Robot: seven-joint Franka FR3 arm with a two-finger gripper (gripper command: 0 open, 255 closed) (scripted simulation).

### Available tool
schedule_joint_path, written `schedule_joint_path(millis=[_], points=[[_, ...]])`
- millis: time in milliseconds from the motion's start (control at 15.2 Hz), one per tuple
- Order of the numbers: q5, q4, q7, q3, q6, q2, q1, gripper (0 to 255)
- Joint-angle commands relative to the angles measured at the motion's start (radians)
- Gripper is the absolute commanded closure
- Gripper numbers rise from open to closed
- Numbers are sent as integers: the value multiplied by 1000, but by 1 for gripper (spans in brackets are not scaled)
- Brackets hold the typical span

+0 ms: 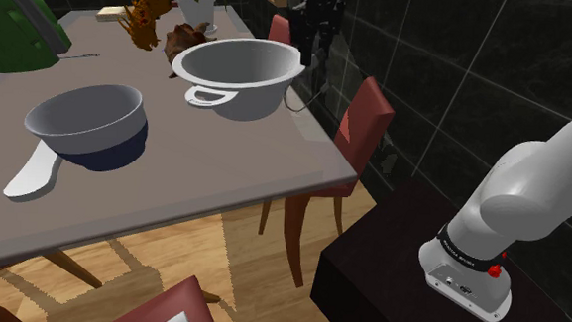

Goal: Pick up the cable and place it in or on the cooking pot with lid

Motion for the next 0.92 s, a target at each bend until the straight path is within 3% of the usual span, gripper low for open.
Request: schedule_joint_path(millis=[0, 132, 462, 858], points=[[-3, 39, 2, 0, -29, 10, -1, 255], [-5, 73, 5, 1, -54, 20, -2, 255], [-64, 298, 24, 23, -71, 235, -7, 255], [-165, 698, 51, 42, -171, 551, 33, 255]])
